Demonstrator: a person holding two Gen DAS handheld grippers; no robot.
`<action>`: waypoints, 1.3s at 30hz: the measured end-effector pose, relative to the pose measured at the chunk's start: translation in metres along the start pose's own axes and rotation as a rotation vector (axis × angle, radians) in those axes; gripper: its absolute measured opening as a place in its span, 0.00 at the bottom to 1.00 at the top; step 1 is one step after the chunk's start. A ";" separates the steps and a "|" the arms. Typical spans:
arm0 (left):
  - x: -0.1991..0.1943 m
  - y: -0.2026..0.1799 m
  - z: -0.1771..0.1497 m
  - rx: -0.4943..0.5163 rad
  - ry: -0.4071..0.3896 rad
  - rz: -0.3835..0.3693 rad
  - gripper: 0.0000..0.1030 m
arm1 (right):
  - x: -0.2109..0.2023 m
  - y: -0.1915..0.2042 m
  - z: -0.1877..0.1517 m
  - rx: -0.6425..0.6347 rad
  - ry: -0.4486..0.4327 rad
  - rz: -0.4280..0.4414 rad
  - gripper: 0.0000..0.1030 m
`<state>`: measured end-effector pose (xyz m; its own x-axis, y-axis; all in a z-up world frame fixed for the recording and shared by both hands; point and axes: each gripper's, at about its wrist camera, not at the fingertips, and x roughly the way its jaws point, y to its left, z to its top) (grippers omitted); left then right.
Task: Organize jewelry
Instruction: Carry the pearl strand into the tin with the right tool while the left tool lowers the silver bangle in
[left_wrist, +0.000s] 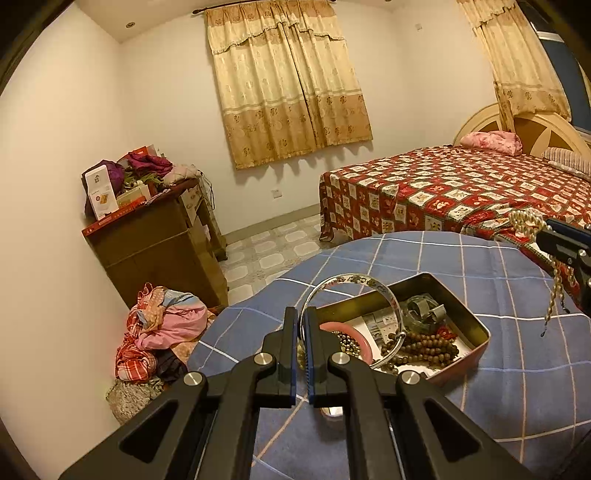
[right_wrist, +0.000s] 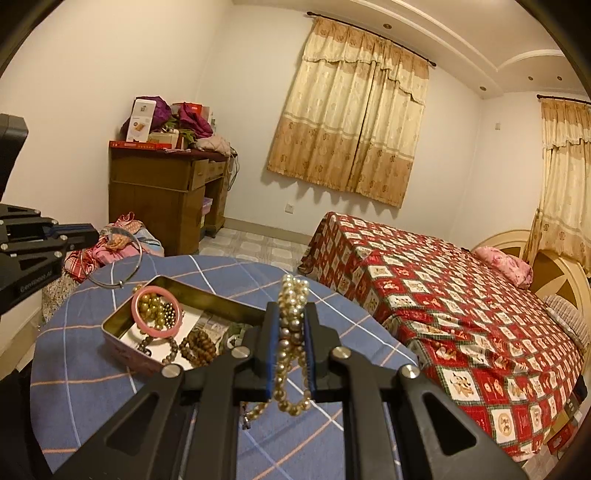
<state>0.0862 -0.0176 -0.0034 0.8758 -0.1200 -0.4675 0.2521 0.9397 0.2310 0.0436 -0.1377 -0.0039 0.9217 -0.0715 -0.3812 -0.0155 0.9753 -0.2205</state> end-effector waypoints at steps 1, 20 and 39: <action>0.002 0.000 0.000 -0.001 0.002 0.002 0.02 | 0.002 0.000 0.001 -0.001 0.001 0.001 0.14; 0.044 -0.003 0.004 0.022 0.057 0.013 0.02 | 0.047 0.016 0.011 -0.043 0.061 0.015 0.14; 0.075 -0.007 -0.001 0.030 0.114 0.005 0.02 | 0.082 0.035 0.008 -0.077 0.121 0.039 0.14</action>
<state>0.1499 -0.0329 -0.0414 0.8251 -0.0771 -0.5597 0.2617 0.9301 0.2577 0.1212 -0.1082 -0.0357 0.8664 -0.0627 -0.4954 -0.0848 0.9592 -0.2695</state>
